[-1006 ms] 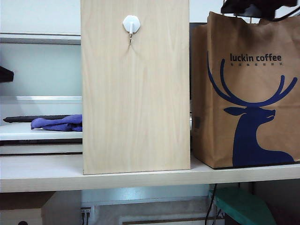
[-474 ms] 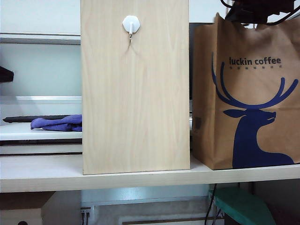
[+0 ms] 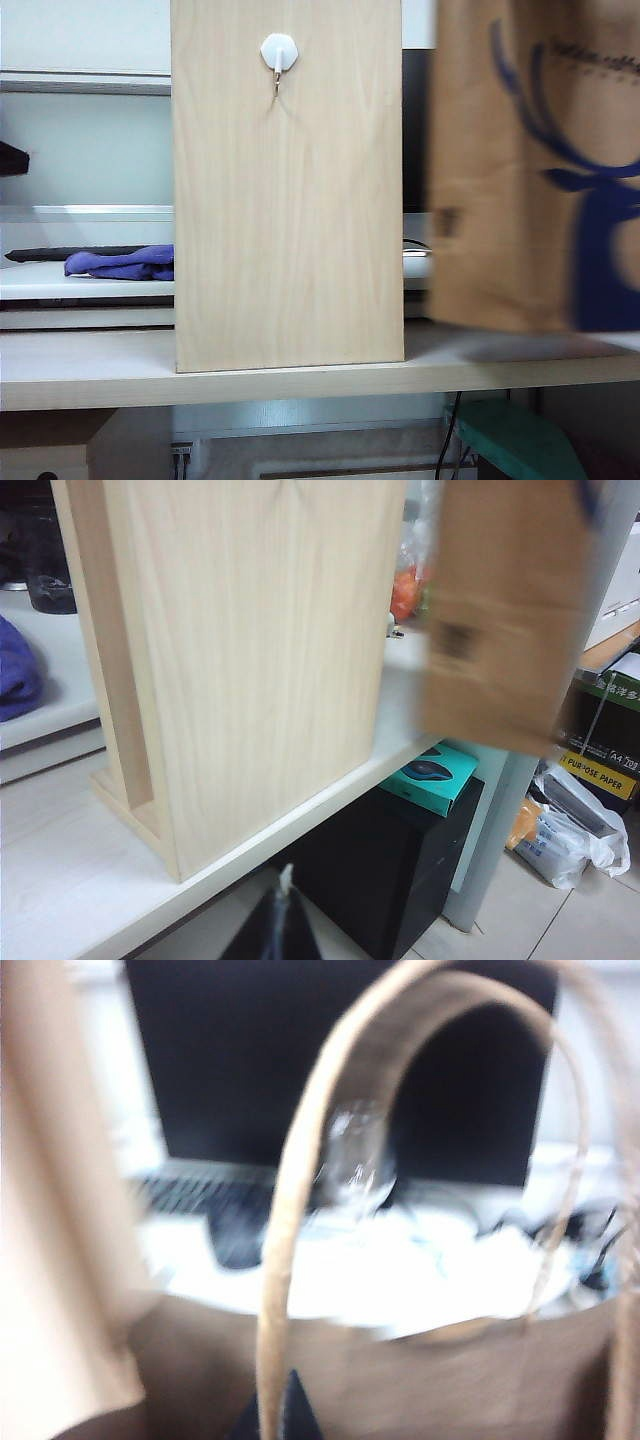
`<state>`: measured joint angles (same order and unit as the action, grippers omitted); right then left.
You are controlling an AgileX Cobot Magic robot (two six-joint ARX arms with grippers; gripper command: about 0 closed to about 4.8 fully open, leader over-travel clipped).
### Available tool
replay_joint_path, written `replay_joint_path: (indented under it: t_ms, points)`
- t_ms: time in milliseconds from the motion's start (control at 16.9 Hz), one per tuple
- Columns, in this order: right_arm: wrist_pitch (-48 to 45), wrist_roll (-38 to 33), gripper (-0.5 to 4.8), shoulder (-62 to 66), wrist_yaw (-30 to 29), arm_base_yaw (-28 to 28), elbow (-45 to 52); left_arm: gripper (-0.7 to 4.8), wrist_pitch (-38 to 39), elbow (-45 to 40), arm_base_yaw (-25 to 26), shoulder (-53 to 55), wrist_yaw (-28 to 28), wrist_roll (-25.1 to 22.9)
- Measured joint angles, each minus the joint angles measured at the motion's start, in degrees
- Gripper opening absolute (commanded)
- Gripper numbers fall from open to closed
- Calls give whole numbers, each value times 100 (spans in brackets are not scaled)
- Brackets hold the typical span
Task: Pick up the paper bag and hang it on the hook.
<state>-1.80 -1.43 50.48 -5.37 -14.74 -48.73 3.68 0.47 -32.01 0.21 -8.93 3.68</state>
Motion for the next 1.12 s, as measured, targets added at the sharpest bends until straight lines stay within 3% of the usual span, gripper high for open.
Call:
replay_joint_path:
  t_ms: [118,355,474,592,710,1006,1125]
  points:
    - [1034,-118,-3,-907,-81,-4,0,-6,0,0,0,0,0,0]
    - [2035,-479,-3,-1506,-551,-111,55,-6,0,0,0,0,0,0]
    - [2140,-726,-4,-1482,-651,-772,118,-6,0,0,0,0,0,0]
    - [2105,-807,-4,-1451,-251,-1379,118,-5,2,0,0,0,2,0]
    - [1821,-907,-4,-1307,527,-2393,118,-6,0,0,0,0,2,0]
    - [1054,-925,-4,-7,3130,-4824,114,-6,0,0,0,0,2,0]
    - [608,-922,-4,566,3141,-4898,118,-6,-2,0,0,0,2,0]
